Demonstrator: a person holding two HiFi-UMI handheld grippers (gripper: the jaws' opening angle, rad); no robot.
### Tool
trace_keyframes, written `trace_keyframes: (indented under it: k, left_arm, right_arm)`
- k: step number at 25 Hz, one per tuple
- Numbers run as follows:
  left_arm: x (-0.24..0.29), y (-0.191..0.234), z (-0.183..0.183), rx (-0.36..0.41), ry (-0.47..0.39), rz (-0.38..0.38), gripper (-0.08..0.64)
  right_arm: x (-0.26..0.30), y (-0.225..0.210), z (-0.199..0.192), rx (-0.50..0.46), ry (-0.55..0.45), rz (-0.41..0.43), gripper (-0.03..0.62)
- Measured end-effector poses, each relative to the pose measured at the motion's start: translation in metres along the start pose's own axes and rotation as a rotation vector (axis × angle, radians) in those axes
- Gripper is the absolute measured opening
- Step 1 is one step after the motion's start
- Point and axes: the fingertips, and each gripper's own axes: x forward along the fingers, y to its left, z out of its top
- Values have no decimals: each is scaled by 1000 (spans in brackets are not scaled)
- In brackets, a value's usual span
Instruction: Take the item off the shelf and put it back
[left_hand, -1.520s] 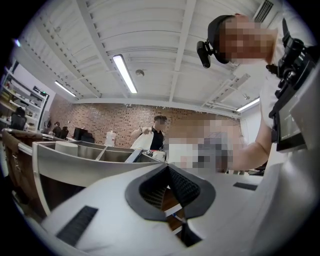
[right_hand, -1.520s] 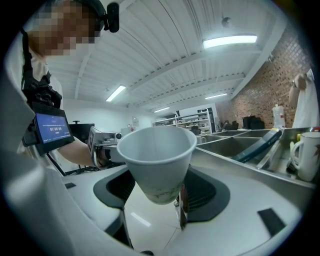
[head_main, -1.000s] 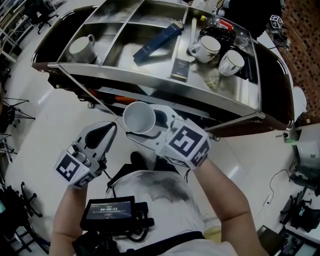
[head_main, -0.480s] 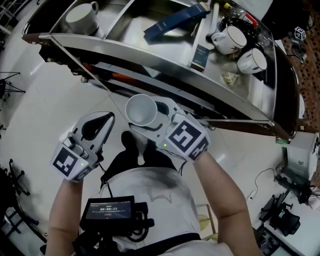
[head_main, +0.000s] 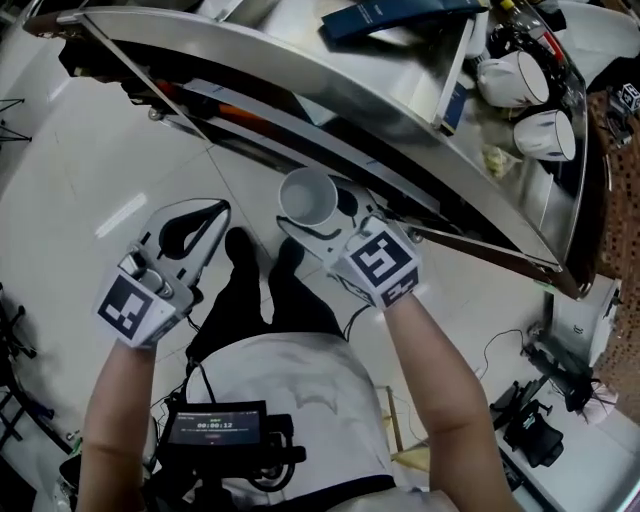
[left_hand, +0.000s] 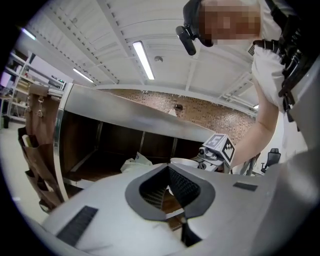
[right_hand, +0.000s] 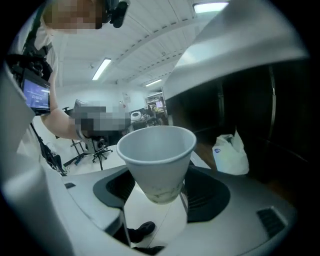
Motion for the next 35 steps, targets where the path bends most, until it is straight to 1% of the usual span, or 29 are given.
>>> trace_keyframes:
  k: [5, 11, 17, 20, 23, 27, 32, 35]
  left_arm:
    - [20, -8, -16, -6, -4, -35, 0]
    - [31, -9, -32, -32, -3, -40, 0]
    - [36, -13, -51, -36, 29, -42, 0]
    - [42, -17, -52, -28, 34, -47, 0]
    - [46, -20, -49, -17, 33, -50, 0]
    - [53, -24, -48, -9, 26, -54, 0]
    - [64, -32, -47, -14, 13, -72, 0]
    - [68, -36, -46, -24, 11, -81, 0]
  right_arm:
    - [1, -37, -29, 35, 22, -116, 293]
    - [-10, -93, -50, 81, 18, -279, 293]
    - [-24, -143, -53, 77, 14, -383, 293]
    - [-29, -170, -52, 65, 6, -430, 295]
    - [-32, -194, -55, 74, -1, -479, 296]
    - [-38, -215, -62, 108, 4, -544, 299]
    - [-43, -233, -68, 140, -8, -684, 321]
    - [-43, -238, -75, 209, -6, -737, 331]
